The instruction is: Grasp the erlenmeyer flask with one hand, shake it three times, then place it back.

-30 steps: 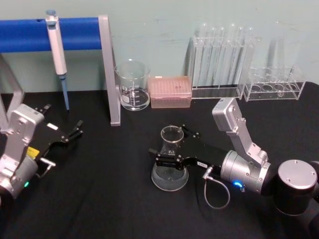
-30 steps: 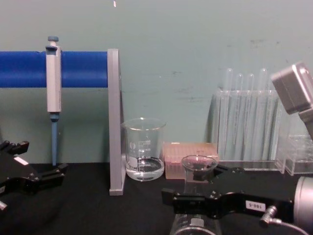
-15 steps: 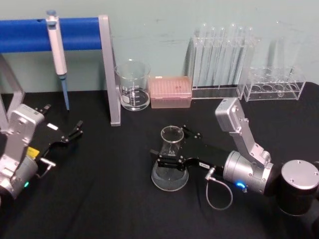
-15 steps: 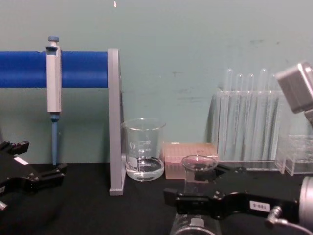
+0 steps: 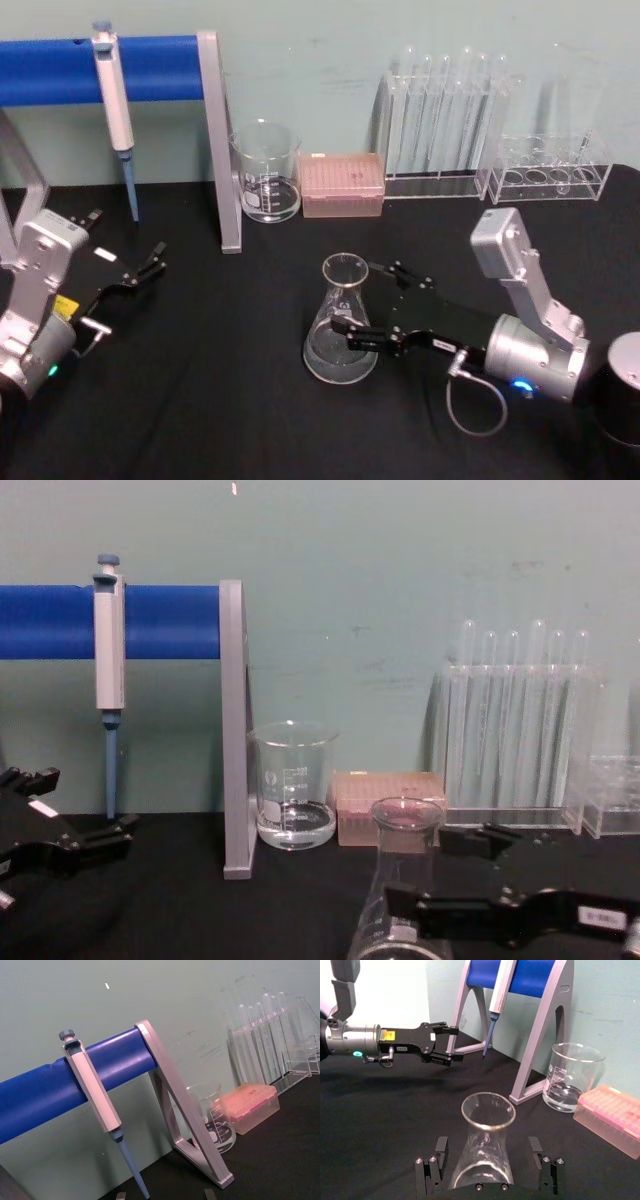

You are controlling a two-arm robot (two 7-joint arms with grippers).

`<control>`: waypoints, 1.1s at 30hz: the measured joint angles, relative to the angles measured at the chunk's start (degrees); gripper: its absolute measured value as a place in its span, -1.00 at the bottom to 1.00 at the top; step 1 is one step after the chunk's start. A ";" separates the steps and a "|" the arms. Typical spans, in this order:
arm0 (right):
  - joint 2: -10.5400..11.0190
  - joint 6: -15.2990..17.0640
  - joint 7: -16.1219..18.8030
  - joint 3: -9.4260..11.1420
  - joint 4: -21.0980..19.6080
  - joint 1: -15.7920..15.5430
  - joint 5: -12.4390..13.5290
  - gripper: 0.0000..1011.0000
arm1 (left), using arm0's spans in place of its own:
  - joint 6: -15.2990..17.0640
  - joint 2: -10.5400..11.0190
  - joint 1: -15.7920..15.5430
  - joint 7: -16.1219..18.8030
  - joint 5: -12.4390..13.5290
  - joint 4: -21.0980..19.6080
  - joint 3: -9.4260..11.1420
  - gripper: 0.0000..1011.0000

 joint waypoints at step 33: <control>1.47 -2.49 -11.21 9.50 -4.19 -7.55 2.15 0.98 | 0.00 0.00 0.00 0.00 0.00 0.00 0.00 0.98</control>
